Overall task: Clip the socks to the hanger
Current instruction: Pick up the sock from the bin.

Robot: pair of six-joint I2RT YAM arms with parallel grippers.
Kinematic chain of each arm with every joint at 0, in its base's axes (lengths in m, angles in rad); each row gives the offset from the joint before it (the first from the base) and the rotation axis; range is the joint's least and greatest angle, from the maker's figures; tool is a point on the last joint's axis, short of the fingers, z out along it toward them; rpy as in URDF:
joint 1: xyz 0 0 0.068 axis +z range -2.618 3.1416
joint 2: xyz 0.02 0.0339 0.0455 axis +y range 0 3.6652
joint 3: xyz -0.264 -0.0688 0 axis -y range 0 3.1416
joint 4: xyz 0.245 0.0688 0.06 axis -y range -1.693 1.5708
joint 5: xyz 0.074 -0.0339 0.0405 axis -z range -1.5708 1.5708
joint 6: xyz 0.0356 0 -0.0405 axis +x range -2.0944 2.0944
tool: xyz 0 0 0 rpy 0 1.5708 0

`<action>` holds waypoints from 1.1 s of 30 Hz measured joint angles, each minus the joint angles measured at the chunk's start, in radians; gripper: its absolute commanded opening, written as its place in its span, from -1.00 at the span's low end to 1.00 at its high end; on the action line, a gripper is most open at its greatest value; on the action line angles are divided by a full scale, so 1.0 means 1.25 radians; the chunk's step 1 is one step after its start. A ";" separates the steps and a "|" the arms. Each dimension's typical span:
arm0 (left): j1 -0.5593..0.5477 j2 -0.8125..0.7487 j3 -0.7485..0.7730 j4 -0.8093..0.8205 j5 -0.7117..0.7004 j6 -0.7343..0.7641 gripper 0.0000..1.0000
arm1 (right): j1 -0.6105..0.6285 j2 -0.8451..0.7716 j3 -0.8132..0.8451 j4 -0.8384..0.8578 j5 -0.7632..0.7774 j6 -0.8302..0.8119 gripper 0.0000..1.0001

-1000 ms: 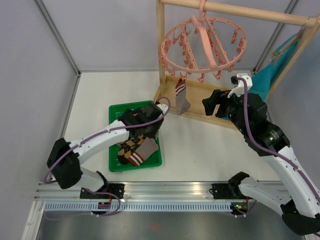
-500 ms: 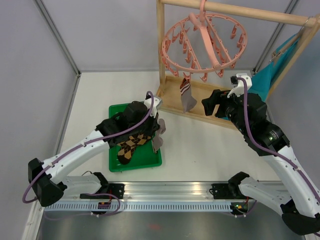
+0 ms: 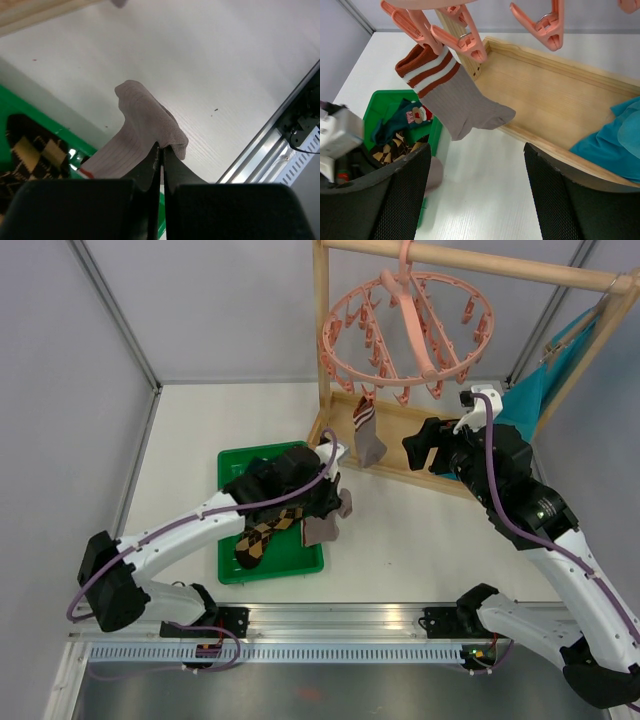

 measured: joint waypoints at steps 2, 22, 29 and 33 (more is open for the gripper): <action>-0.020 0.045 0.002 0.020 0.015 -0.001 -0.95 | 0.000 0.000 0.003 0.000 0.000 0.000 0.62; -0.096 0.097 -0.160 0.167 0.049 -0.127 0.29 | 0.000 0.001 0.003 0.000 -0.001 0.000 0.61; -0.095 -0.184 -0.270 0.184 -0.070 -0.285 0.20 | 0.000 0.011 -0.010 0.004 -0.013 0.000 0.61; -0.095 -0.303 -0.330 0.194 -0.148 -0.454 0.20 | 0.000 0.014 -0.014 0.007 -0.016 0.001 0.61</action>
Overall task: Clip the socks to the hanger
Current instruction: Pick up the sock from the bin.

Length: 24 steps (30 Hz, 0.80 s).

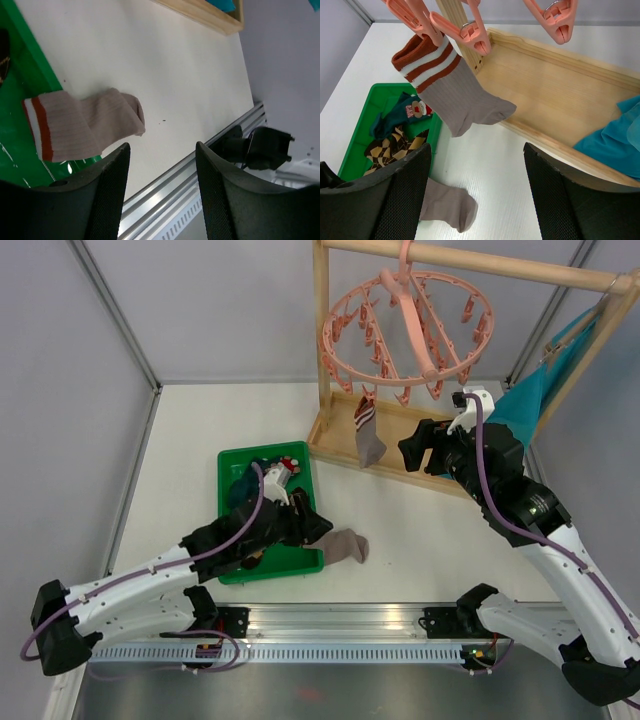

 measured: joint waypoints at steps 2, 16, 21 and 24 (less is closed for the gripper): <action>0.000 -0.032 -0.053 0.006 -0.027 -0.099 0.19 | 0.000 0.000 -0.001 0.001 0.000 0.002 0.60; -0.005 -0.150 -0.180 -0.145 -0.190 -0.595 0.15 | 0.000 0.000 -0.001 0.000 0.001 0.011 0.61; -0.006 -0.098 -0.190 -0.144 -0.192 -0.663 0.14 | 0.000 0.000 -0.001 0.000 0.001 0.014 0.61; -0.006 -0.079 -0.202 -0.143 -0.193 -0.690 0.14 | 0.000 0.000 -0.001 0.000 0.001 0.014 0.61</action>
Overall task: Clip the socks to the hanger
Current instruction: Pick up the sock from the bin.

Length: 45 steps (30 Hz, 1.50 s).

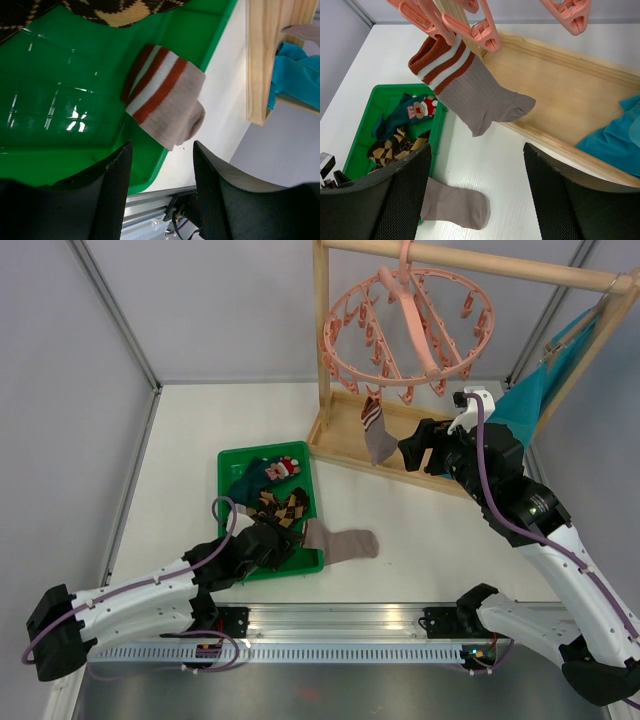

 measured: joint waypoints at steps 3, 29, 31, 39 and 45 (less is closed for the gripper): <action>0.000 0.018 -0.006 0.001 -0.001 -0.020 0.15 | 0.000 0.000 0.000 0.000 0.002 0.000 0.61; 0.007 0.155 -0.083 0.224 -0.033 -0.114 0.15 | 0.000 0.000 -0.002 -0.001 0.008 0.000 0.62; 0.011 0.162 -0.090 0.237 -0.034 -0.119 0.14 | 0.000 0.000 -0.002 -0.001 0.008 0.000 0.61; 0.017 0.193 -0.126 0.316 -0.038 -0.135 0.04 | 0.000 0.000 -0.002 0.000 0.008 0.000 0.61; 0.019 0.195 -0.131 0.353 -0.038 -0.136 0.06 | 0.000 -0.001 -0.002 0.000 0.008 0.000 0.61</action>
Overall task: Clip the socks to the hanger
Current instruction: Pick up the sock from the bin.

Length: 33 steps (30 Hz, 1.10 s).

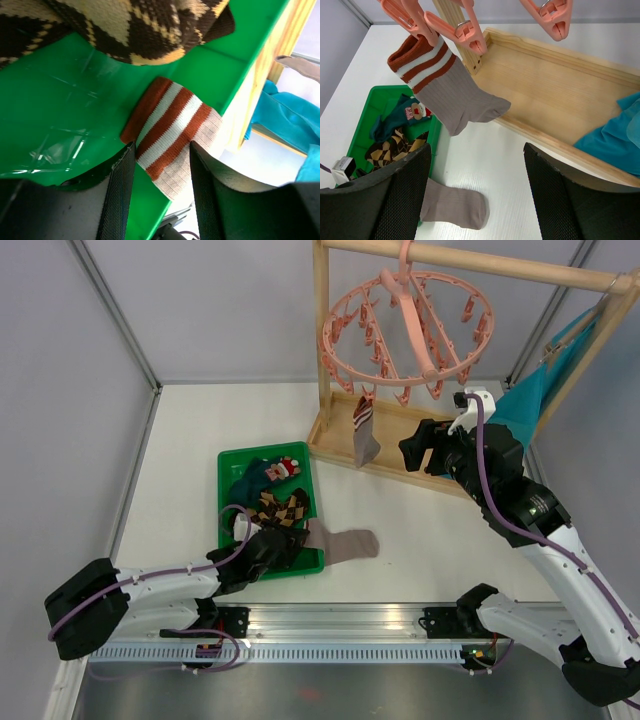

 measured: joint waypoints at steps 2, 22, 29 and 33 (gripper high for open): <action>0.000 -0.001 0.000 0.007 0.000 0.000 0.07 | 0.000 -0.002 -0.002 0.000 0.000 0.000 0.61; 0.008 -0.046 -0.007 0.014 0.027 0.000 0.21 | 0.000 -0.002 -0.011 0.000 0.000 0.000 0.61; 0.009 -0.099 -0.008 -0.035 0.043 0.001 0.22 | 0.000 -0.002 -0.016 0.001 0.000 0.001 0.61; 0.009 -0.099 -0.008 -0.042 0.051 0.005 0.22 | 0.000 -0.002 -0.017 0.001 0.000 0.001 0.61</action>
